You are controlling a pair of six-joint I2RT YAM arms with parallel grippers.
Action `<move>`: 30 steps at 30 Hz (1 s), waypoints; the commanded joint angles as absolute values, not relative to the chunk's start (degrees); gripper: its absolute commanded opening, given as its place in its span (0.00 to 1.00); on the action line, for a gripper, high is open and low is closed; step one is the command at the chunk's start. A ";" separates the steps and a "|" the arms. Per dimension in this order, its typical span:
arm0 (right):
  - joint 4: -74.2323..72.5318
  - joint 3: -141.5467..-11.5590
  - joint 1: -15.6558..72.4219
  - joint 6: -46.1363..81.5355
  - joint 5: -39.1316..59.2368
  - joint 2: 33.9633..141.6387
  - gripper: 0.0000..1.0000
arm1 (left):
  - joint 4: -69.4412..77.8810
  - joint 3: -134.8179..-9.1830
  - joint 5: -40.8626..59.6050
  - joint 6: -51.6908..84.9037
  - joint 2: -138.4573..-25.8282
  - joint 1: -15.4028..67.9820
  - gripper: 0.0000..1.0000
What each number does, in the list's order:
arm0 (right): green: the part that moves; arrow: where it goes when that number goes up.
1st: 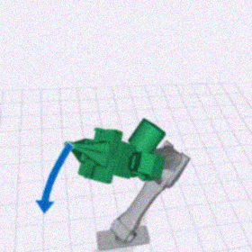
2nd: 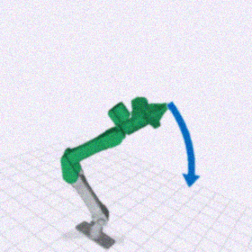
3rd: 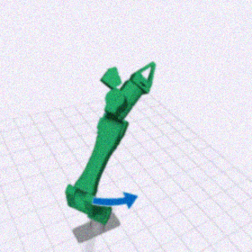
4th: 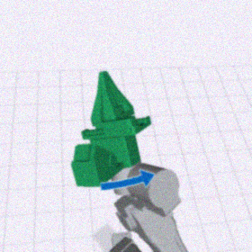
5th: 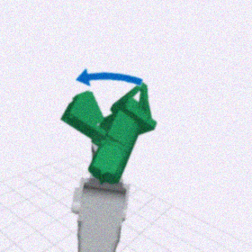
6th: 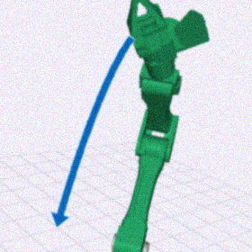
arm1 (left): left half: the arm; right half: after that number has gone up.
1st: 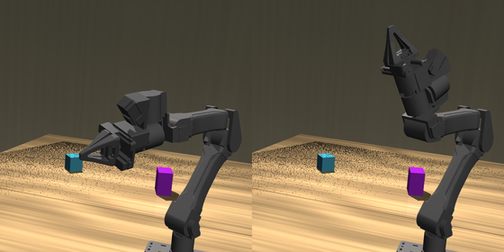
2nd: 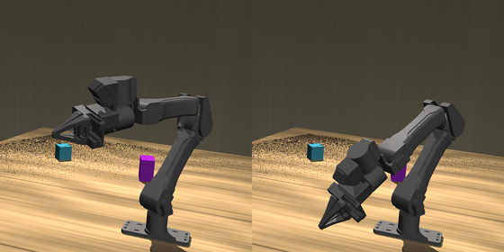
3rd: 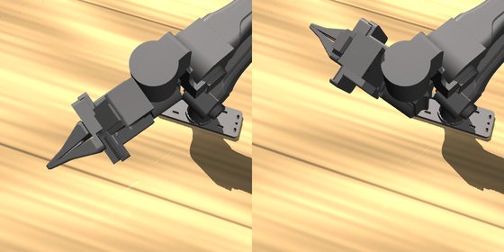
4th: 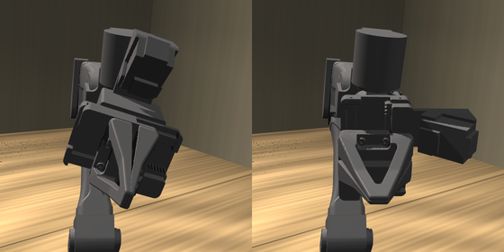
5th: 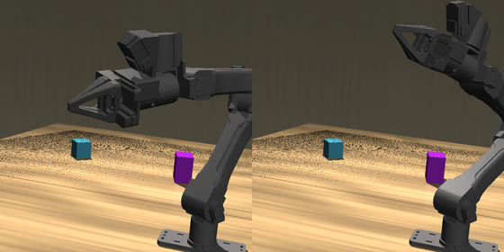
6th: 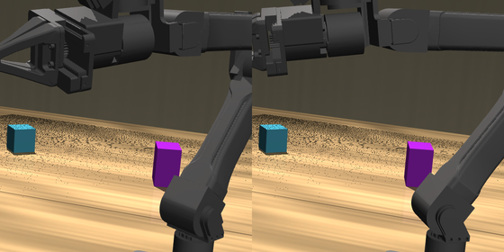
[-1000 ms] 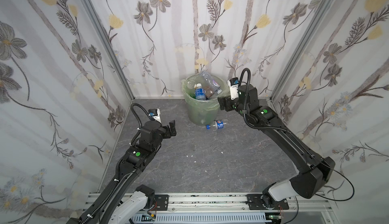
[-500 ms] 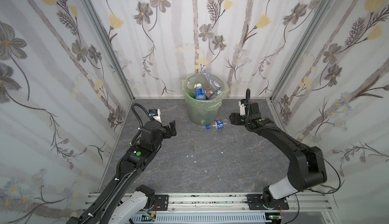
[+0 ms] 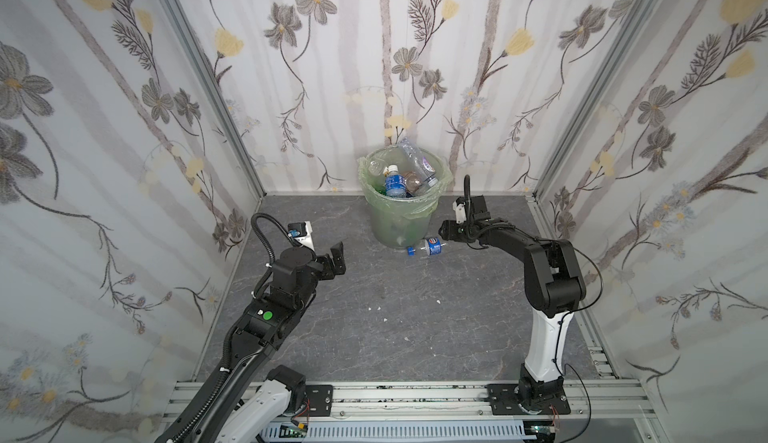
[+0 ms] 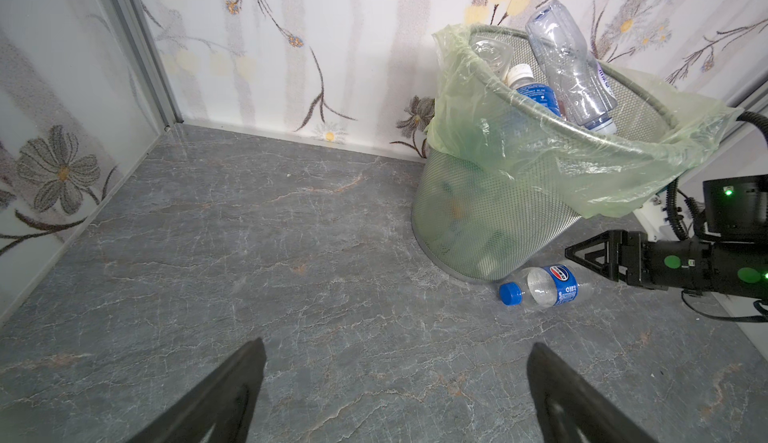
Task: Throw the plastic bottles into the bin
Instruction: 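Lower the right gripper onto the blue-labelled Pepsi bottle on the table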
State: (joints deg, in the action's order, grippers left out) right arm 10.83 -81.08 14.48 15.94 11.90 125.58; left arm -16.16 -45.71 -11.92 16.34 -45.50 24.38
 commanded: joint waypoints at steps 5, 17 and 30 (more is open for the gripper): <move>12.62 -74.10 16.18 13.36 12.15 122.16 0.66 | -14.33 -45.61 -12.13 16.01 -46.41 24.26 1.00; 13.69 -56.93 24.32 17.64 7.85 102.97 0.74 | -13.98 -44.87 -12.04 16.26 -47.47 24.26 1.00; 6.37 -62.30 35.33 38.42 -2.62 109.88 0.87 | -12.09 -43.56 -11.21 16.81 -47.89 24.31 1.00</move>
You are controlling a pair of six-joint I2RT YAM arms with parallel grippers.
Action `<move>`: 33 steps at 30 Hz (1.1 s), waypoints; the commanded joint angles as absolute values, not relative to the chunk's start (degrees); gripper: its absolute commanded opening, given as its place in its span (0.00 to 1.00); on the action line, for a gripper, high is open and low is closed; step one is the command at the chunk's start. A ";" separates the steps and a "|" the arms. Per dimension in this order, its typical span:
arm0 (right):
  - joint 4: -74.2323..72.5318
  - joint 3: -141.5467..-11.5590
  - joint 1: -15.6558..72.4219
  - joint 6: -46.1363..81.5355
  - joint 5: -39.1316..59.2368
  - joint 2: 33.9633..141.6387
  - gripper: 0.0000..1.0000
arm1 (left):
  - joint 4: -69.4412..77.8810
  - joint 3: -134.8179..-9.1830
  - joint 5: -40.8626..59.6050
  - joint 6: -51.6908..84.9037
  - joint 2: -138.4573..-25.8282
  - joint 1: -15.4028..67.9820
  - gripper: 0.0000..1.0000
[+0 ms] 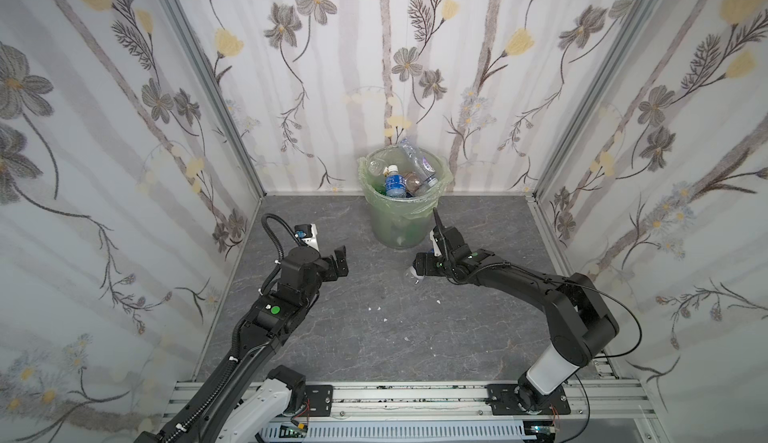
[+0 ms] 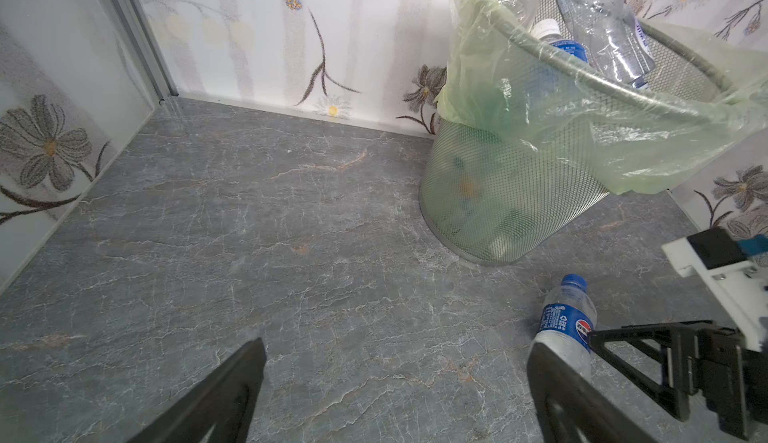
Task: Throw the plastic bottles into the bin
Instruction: 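Lower the right gripper onto the blue-labelled Pepsi bottle on the table, then grasp the Pepsi bottle with the right gripper, lift it over the bin, release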
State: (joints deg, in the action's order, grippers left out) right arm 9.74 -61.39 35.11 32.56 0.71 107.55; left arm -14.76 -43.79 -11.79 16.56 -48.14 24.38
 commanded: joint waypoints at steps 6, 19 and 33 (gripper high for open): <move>6.51 -64.51 35.33 37.48 -3.84 114.99 0.78 | -12.08 -42.08 -11.51 16.30 -46.33 24.29 1.00; 5.33 -55.37 35.24 28.46 -1.97 103.01 0.48 | -11.36 -41.09 -13.86 17.76 -47.18 24.26 1.00; 5.52 -66.65 34.55 9.23 2.35 76.55 0.42 | -9.50 -42.50 -14.60 17.31 -48.69 24.26 1.00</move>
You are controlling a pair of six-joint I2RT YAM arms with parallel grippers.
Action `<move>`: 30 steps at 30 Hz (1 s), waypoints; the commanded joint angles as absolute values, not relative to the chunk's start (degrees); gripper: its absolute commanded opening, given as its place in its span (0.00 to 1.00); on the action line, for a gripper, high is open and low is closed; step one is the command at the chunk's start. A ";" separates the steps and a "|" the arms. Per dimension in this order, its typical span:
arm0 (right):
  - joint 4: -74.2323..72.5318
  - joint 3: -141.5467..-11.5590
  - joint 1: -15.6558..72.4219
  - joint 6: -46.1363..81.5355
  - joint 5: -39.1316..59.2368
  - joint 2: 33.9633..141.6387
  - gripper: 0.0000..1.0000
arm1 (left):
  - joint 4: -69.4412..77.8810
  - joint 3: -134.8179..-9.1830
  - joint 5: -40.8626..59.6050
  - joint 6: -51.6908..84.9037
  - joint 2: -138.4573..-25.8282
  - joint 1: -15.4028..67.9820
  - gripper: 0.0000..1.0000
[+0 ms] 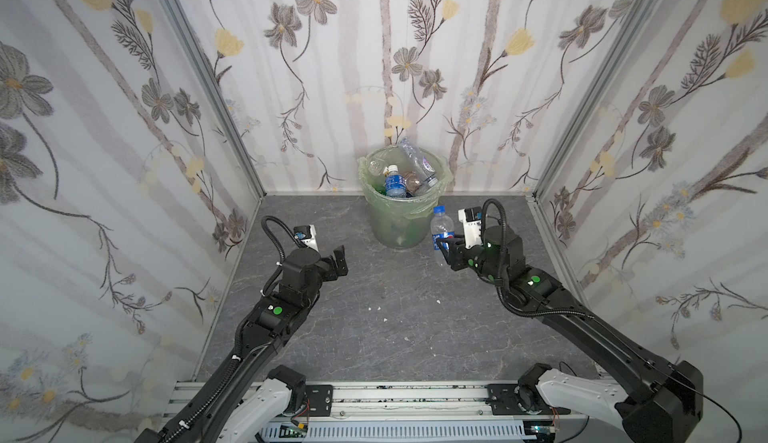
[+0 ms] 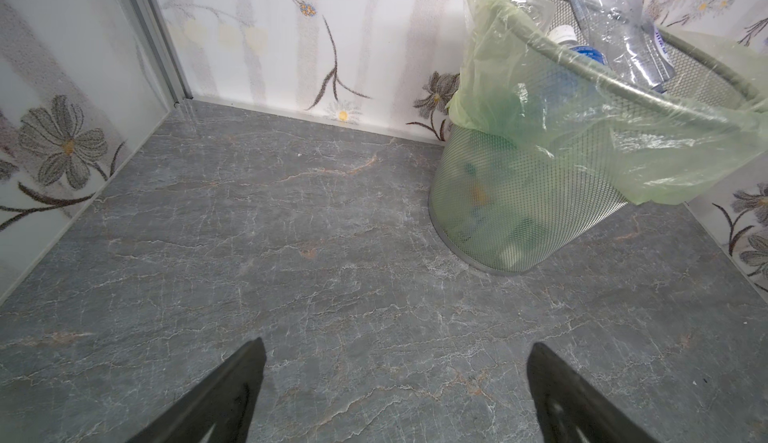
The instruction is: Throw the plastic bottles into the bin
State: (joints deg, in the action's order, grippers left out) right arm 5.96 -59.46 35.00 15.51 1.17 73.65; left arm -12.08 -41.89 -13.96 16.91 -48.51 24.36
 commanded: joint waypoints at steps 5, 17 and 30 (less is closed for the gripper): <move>13.98 -93.89 33.64 5.29 2.02 97.29 0.41 | -8.75 -42.93 -13.49 17.31 -49.05 24.26 1.00; 28.15 -115.84 32.47 5.03 -5.54 111.20 0.94 | -8.97 -43.59 -16.04 15.22 -47.65 24.13 1.00; 0.52 -66.90 19.95 10.18 -3.40 75.27 1.00 | 2.44 -40.91 -25.05 15.47 -57.92 16.64 1.00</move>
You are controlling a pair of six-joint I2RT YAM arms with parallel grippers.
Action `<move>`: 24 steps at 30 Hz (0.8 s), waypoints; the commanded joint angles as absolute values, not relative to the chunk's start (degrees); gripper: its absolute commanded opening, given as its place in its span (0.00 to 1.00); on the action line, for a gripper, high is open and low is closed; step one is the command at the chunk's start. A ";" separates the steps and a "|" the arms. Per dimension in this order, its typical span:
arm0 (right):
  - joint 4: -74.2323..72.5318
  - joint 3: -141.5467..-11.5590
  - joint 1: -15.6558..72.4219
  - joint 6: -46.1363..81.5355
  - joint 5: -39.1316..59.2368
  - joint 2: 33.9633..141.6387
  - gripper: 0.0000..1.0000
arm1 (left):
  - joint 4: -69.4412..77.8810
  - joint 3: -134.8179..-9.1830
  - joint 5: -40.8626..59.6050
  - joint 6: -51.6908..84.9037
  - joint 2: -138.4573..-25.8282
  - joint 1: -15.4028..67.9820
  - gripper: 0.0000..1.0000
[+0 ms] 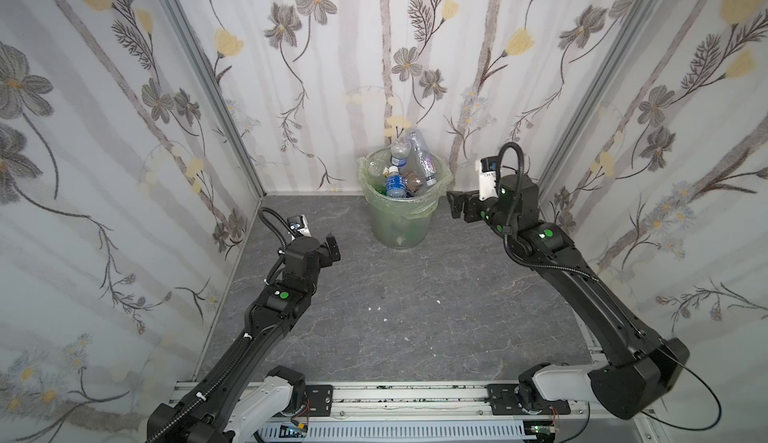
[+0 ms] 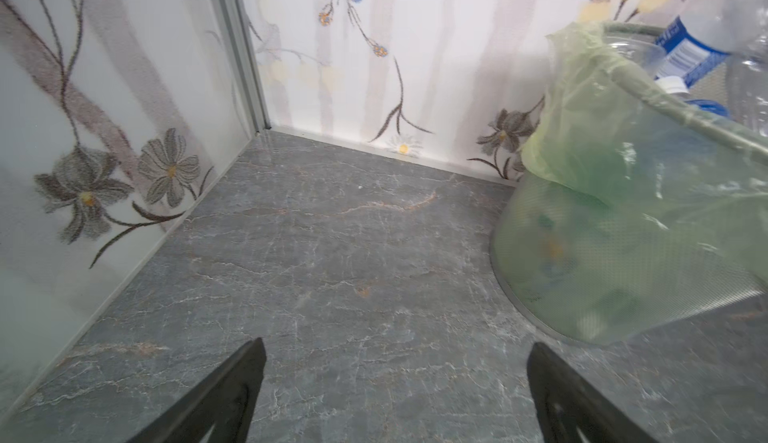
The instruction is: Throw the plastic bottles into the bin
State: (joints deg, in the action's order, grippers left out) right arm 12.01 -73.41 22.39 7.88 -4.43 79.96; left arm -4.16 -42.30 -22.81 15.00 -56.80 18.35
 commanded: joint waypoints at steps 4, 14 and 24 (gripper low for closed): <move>-4.03 -55.91 15.29 8.54 -5.99 67.94 1.00 | 9.26 -36.90 -24.93 14.83 -60.49 13.62 1.00; -22.57 -34.14 2.46 9.35 -12.55 64.95 1.00 | 33.79 -25.89 -22.98 7.93 -68.46 10.02 1.00; -42.66 -21.91 -2.20 5.20 -12.84 70.08 1.00 | 61.78 -16.16 -21.60 1.11 -81.40 7.45 1.00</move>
